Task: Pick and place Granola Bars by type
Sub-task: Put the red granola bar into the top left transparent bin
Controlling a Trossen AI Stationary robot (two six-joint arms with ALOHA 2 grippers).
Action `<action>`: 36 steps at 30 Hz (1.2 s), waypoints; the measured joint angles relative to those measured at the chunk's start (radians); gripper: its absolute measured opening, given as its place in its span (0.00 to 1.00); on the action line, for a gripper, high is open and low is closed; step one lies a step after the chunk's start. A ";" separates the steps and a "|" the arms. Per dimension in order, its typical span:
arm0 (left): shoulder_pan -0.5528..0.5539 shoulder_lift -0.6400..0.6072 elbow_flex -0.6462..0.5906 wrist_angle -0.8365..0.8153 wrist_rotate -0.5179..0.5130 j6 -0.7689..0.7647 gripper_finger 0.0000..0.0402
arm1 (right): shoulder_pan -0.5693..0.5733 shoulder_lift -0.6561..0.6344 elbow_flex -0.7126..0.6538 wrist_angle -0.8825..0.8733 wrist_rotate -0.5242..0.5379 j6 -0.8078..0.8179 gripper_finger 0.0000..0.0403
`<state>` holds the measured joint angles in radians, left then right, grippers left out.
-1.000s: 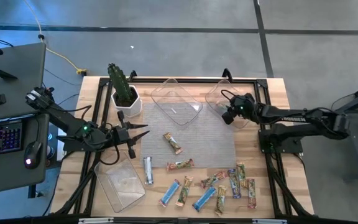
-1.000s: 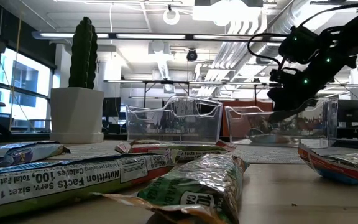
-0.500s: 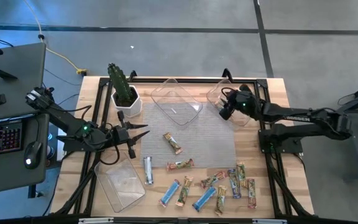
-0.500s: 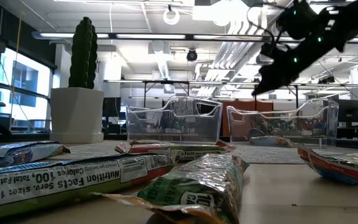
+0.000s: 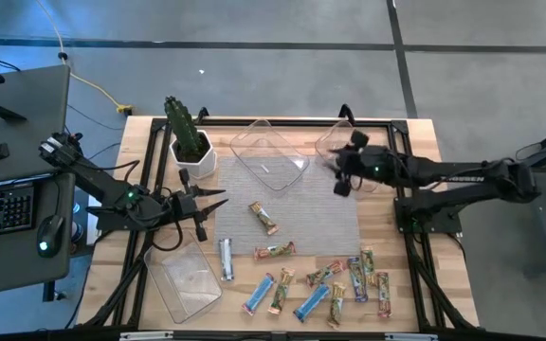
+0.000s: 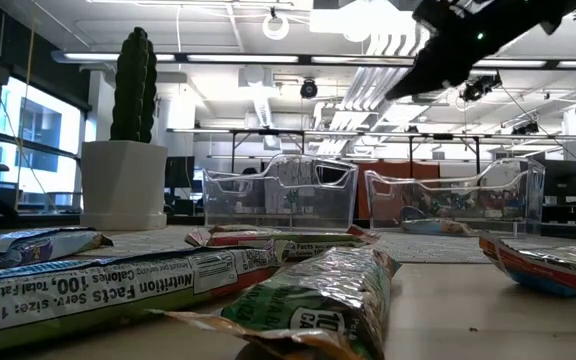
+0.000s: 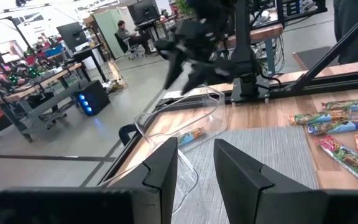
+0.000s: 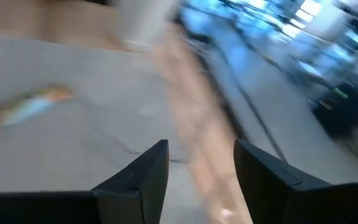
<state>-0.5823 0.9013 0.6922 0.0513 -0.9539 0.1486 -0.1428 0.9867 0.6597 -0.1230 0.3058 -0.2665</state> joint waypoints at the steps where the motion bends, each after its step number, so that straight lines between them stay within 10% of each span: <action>1: 0.000 0.000 0.000 -0.002 0.000 0.000 0.25 | 0.026 0.000 0.000 -0.003 -0.036 -0.001 0.41; 10: 0.000 0.000 0.000 -0.002 0.000 0.000 0.25 | 0.234 0.056 -0.003 -0.017 -0.339 0.090 0.41; 36: 0.000 0.000 0.000 -0.001 0.002 -0.002 0.25 | 0.658 0.503 -0.004 0.171 -0.404 0.269 0.41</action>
<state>-0.5823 0.9012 0.6922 0.0502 -0.9524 0.1471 0.5157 1.4901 0.6556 0.0476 -0.0980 0.0020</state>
